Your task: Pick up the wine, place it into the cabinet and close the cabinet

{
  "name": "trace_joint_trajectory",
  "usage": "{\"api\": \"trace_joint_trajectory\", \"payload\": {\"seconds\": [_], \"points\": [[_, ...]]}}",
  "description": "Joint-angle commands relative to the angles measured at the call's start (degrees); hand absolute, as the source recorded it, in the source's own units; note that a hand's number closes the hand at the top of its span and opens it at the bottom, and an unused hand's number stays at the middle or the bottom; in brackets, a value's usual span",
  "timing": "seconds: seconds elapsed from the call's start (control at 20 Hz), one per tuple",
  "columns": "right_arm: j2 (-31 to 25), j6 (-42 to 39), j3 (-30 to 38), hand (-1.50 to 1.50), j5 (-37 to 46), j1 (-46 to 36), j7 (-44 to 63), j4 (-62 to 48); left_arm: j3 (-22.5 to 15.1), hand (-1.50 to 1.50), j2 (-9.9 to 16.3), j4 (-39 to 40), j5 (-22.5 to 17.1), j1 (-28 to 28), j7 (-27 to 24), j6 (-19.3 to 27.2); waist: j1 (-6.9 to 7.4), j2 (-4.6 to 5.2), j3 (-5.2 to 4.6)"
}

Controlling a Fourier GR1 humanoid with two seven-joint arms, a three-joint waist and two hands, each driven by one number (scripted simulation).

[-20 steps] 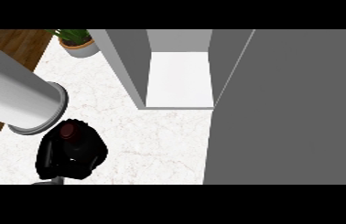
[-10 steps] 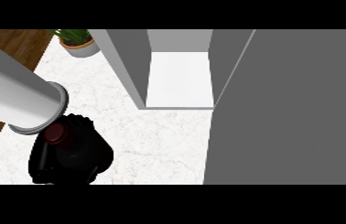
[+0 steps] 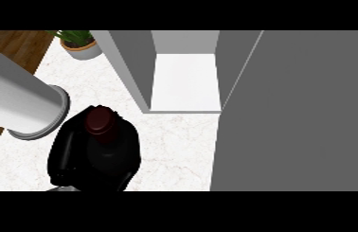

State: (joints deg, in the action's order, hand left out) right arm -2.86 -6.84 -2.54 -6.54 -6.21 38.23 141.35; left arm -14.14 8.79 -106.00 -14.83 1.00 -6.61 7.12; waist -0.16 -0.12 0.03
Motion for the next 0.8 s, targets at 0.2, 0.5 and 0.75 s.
{"api": "trace_joint_trajectory", "payload": {"seconds": [0.2, 0.5, 0.75], "points": [[-0.65, -1.34, 2.89, -1.5, -7.24, 4.89, 1.18, 7.44, -4.84, 1.5, -7.24, 0.05, 4.64, 7.21, 6.86, 5.71, -0.31, 0.04, 0.0], [-1.47, -1.46, 5.16, -1.5, -7.52, 0.31, 0.01, 2.84, -12.77, 1.5, -8.72, 4.22, 5.94, 16.27, 9.58, 18.34, -0.39, 0.11, 0.0], [0.13, -1.58, 1.15, -1.5, -3.8, 1.88, -0.55, 3.12, -12.34, 1.5, -8.77, 7.95, 8.21, 26.81, 14.77, 24.57, -0.47, 0.1, 0.0]]}}
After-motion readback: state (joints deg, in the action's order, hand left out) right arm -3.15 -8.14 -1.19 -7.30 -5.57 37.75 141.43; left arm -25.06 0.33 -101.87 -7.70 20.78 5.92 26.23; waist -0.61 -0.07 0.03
